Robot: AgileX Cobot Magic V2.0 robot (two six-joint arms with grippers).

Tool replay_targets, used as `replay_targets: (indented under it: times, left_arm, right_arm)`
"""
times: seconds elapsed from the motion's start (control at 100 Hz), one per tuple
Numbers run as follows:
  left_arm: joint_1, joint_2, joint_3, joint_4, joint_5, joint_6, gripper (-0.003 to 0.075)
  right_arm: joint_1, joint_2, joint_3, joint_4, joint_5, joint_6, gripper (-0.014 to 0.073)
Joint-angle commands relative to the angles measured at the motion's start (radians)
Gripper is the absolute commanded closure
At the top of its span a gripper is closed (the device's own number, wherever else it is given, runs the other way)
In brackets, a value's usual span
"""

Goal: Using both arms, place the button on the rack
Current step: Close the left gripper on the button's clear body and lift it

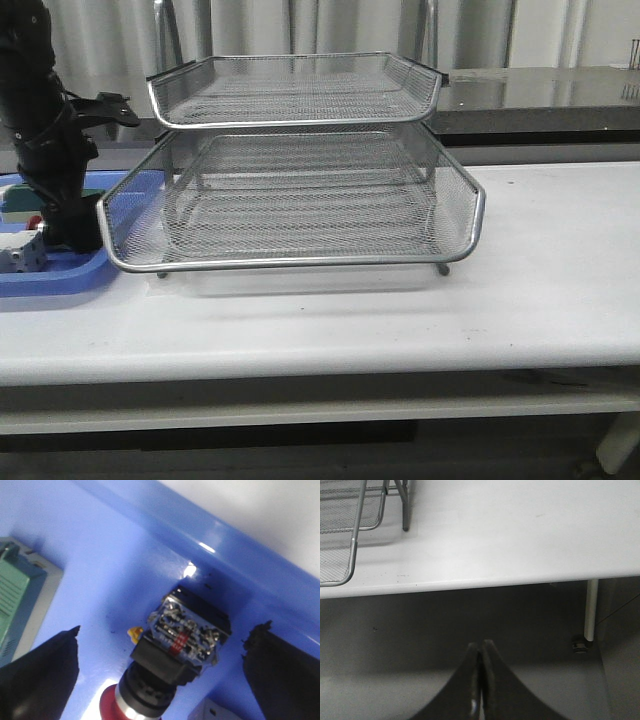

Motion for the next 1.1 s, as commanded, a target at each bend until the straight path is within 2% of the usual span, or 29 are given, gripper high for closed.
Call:
replay_targets:
  times: [0.0,0.37,0.46,0.59,0.82,0.94,1.09]
  left_arm:
    - [-0.003,-0.055,-0.028,0.001,-0.033,0.000,0.0081]
    - [-0.003,-0.030,-0.028,-0.009,-0.045,0.000,0.0097]
    - [-0.003,-0.030,-0.028,-0.015,-0.043,0.000,0.0179]
    - [-0.003,-0.030,-0.028,-0.029,-0.032,0.000,0.0372]
    - [-0.003,-0.030,-0.028,-0.031,-0.022,-0.003,0.0638]
    - [-0.003,-0.037,-0.036,-0.031,-0.003,-0.003,0.0717]
    - [-0.003,-0.040,-0.102,-0.040,0.069,-0.015,0.0733]
  right_arm:
    - [-0.004,0.004,-0.024,-0.021,-0.053,-0.001,0.0660]
    - [-0.004,0.004,-0.024,-0.021,-0.053,-0.001,0.0660]
    - [-0.004,0.004,-0.024,-0.021,-0.053,-0.001,0.0660]
    - [-0.004,0.004,-0.024,-0.021,-0.053,-0.001,0.0660]
    - [-0.004,0.004,-0.024,-0.021,-0.053,-0.001,0.0660]
    - [-0.004,0.004,-0.024,-0.021,-0.053,-0.001,0.0660]
    - [-0.004,0.004,-0.024,-0.021,-0.053,-0.001,0.0660]
